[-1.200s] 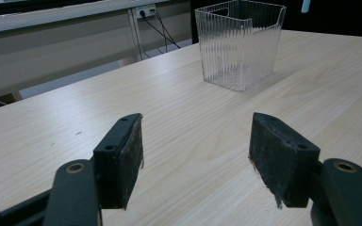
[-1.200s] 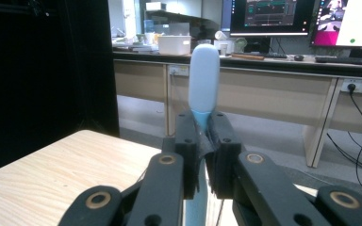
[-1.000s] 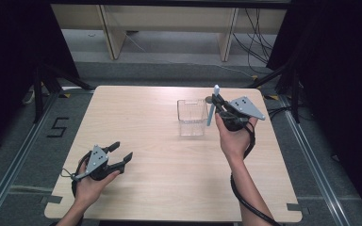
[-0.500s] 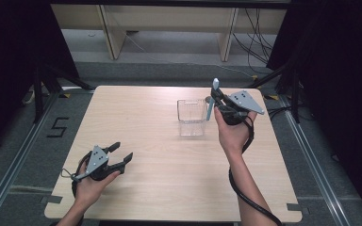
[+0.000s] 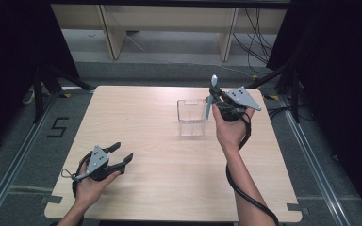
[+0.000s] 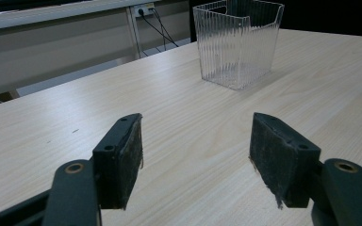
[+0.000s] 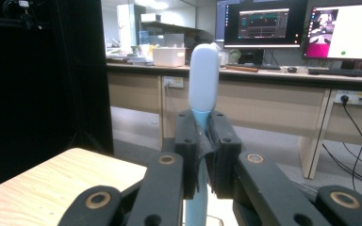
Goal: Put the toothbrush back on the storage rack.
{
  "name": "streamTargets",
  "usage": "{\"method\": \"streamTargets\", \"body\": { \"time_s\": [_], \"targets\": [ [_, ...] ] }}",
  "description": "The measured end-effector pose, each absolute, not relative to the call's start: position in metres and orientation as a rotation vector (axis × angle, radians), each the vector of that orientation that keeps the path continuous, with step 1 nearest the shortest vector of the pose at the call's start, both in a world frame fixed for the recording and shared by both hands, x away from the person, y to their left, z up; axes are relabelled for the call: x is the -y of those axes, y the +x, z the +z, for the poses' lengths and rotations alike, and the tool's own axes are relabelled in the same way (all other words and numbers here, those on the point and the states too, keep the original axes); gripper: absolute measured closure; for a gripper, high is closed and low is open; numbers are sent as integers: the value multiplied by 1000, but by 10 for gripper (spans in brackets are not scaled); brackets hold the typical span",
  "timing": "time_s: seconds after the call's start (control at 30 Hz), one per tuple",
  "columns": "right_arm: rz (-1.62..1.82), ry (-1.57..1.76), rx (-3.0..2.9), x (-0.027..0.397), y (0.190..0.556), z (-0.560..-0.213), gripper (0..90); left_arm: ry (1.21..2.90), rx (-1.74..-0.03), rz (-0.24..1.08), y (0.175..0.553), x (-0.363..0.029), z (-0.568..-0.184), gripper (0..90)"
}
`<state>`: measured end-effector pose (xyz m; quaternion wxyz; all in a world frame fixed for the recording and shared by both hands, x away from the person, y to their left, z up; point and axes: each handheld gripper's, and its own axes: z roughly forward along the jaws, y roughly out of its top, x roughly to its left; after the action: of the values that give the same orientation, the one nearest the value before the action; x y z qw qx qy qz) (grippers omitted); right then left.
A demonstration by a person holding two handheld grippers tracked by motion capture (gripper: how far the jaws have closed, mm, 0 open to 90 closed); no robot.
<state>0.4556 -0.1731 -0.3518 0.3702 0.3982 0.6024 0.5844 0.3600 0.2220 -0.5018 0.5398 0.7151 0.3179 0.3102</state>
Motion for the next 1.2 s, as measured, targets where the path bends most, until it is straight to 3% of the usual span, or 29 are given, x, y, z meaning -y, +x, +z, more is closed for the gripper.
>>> {"method": "streamTargets", "body": {
  "time_s": [1.2],
  "targets": [
    [1466,1065,-1555,170,469,-370,843,1688,-749,730,362,-222,-503,347]
  ]
}}
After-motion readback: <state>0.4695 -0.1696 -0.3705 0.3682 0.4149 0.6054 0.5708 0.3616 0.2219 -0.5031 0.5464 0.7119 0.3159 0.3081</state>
